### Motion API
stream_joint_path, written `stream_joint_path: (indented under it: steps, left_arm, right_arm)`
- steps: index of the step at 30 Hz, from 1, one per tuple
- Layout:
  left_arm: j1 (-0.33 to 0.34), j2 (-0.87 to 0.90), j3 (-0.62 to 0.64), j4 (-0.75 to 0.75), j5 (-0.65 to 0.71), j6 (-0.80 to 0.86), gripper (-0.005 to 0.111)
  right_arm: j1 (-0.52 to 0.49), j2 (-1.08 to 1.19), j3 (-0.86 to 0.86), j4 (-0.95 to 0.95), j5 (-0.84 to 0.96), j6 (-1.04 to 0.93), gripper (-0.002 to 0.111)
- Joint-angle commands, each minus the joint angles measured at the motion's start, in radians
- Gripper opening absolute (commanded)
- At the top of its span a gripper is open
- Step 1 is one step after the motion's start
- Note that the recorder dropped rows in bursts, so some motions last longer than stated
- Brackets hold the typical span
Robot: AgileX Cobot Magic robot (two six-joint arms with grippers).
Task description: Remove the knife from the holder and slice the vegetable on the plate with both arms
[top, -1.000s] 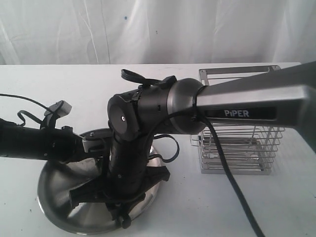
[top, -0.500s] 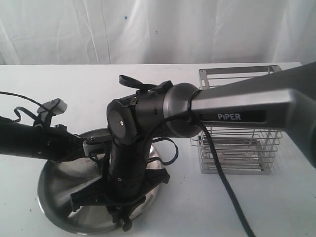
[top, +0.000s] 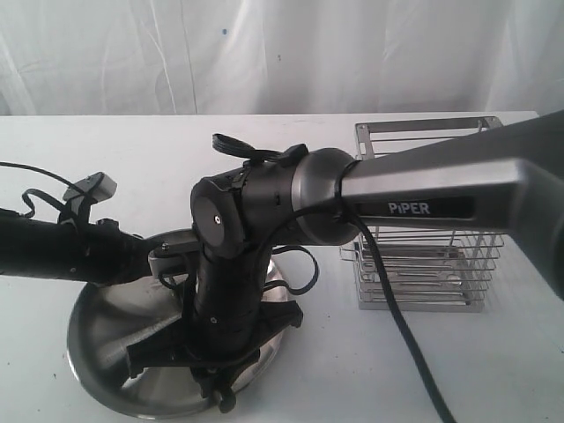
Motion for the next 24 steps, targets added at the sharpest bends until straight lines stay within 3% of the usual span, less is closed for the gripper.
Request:
stream_joint_path:
  steps: [1,11,16,24]
  left_arm:
    - [0.002,-0.008,0.006,-0.025,0.054,0.018,0.000]
    - [0.000,0.098,0.008,-0.025,0.036,0.041,0.000]
    - [0.000,0.107,0.047,-0.025,-0.087,0.010,0.000]
    - [0.000,0.112,0.049,-0.025,-0.068,0.009,0.000]
  right_arm:
    - [-0.003,-0.001,0.000,-0.006,0.008,0.003,0.000]
    - [-0.003,-0.001,0.000,-0.007,0.010,0.003,0.000]
    - [-0.003,-0.001,0.000,-0.005,0.079,0.005,0.000]
    - [-0.003,-0.001,0.000,0.046,0.175,0.024,0.000]
